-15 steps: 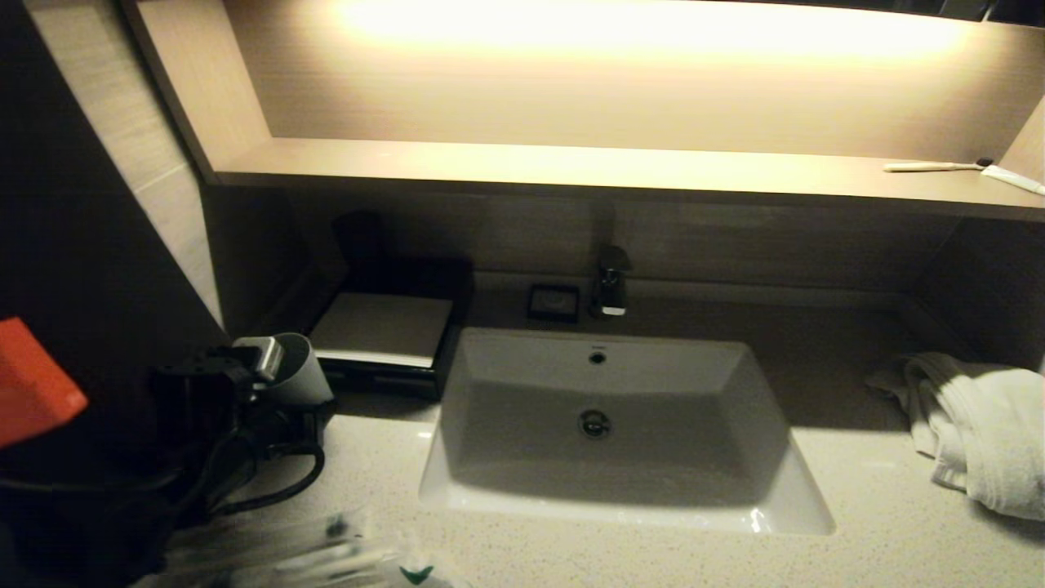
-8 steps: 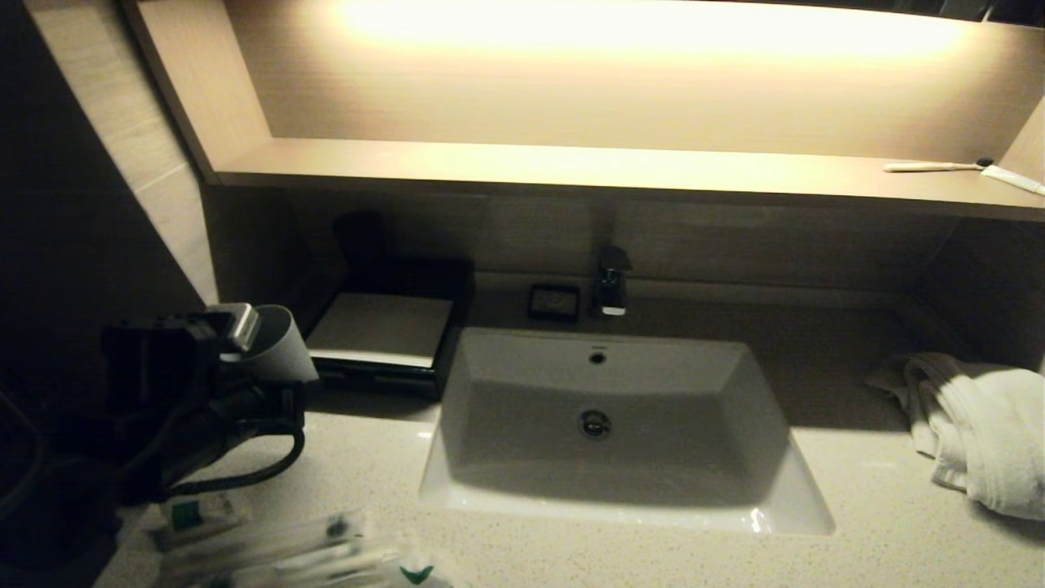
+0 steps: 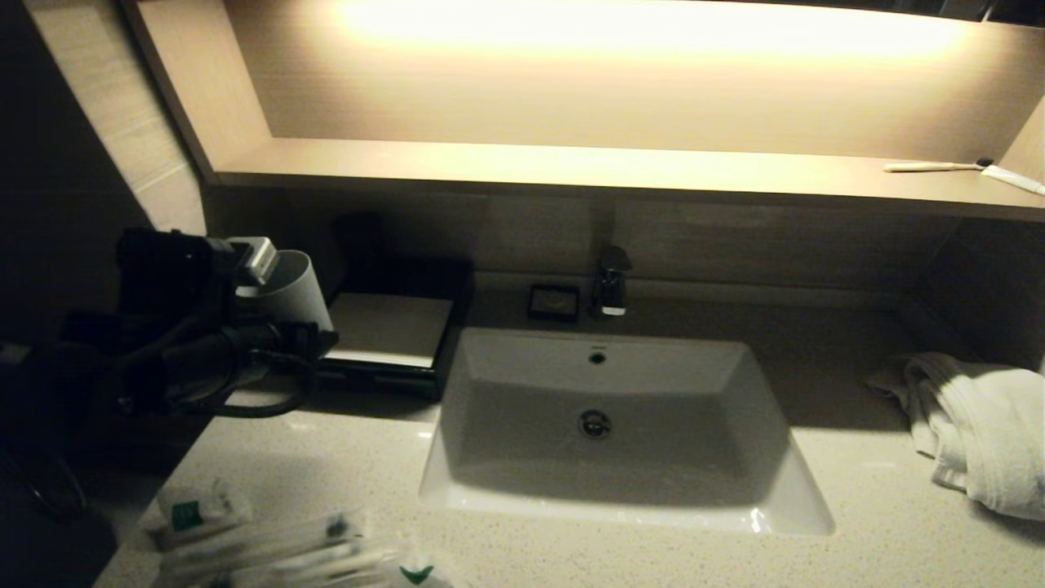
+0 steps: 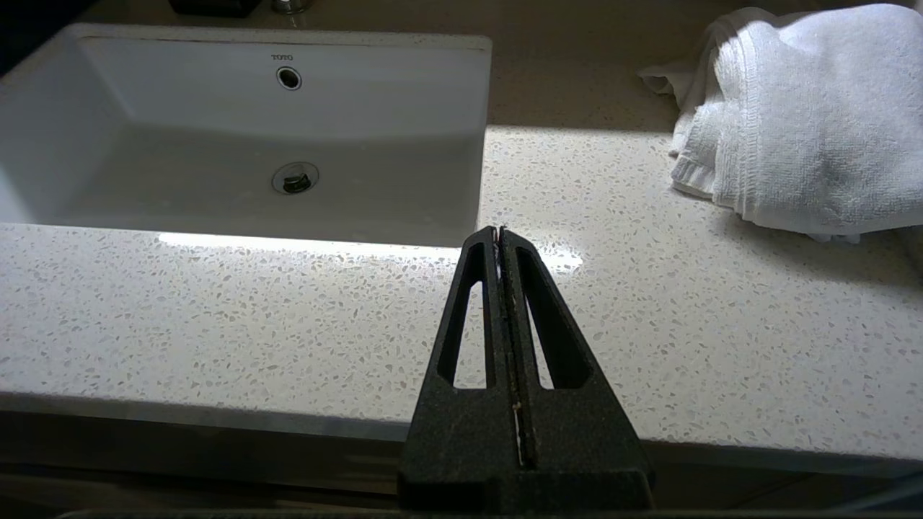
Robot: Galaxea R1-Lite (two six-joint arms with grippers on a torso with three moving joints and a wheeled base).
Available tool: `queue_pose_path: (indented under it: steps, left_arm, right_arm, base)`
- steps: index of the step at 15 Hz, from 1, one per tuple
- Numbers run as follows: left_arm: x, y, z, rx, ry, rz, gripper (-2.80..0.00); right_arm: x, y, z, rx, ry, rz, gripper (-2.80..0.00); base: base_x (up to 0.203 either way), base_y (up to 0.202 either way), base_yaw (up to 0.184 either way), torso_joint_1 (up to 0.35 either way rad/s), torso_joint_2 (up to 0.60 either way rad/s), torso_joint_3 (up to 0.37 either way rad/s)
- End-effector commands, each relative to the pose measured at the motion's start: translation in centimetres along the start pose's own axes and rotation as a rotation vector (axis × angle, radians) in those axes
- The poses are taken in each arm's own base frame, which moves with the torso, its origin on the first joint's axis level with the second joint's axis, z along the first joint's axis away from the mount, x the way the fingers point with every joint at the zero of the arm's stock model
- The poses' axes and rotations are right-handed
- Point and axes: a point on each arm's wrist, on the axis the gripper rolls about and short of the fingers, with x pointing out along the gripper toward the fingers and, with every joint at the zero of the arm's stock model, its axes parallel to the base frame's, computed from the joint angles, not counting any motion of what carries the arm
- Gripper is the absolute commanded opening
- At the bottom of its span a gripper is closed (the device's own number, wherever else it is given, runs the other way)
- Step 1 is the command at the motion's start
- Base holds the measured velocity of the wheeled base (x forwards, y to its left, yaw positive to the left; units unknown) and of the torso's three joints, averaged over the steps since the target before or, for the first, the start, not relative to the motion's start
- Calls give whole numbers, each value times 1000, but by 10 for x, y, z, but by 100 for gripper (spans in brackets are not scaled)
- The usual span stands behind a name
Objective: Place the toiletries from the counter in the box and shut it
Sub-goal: Place the cup on the storage box
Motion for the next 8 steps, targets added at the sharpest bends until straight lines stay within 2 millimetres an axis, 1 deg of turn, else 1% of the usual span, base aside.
queue_pose_path:
  steps: [1,4,8]
  left_arm:
    - [3,-11,13,15,4,-28,-280]
    - [11,-24,13,35,29,-59,-280]
    - [23,-32,15,46,59,-74,-280]
  right_arm:
    - [0,0,0,0,0,0,-280]
    - [0,0,0,0,0,0,-280]
    - [0,0,0,0,0,0,-280]
  base:
    - [0,0,0,0,0,0]
    - [0,0,0,0,0,0]
    - [0,0,0,0,0,0]
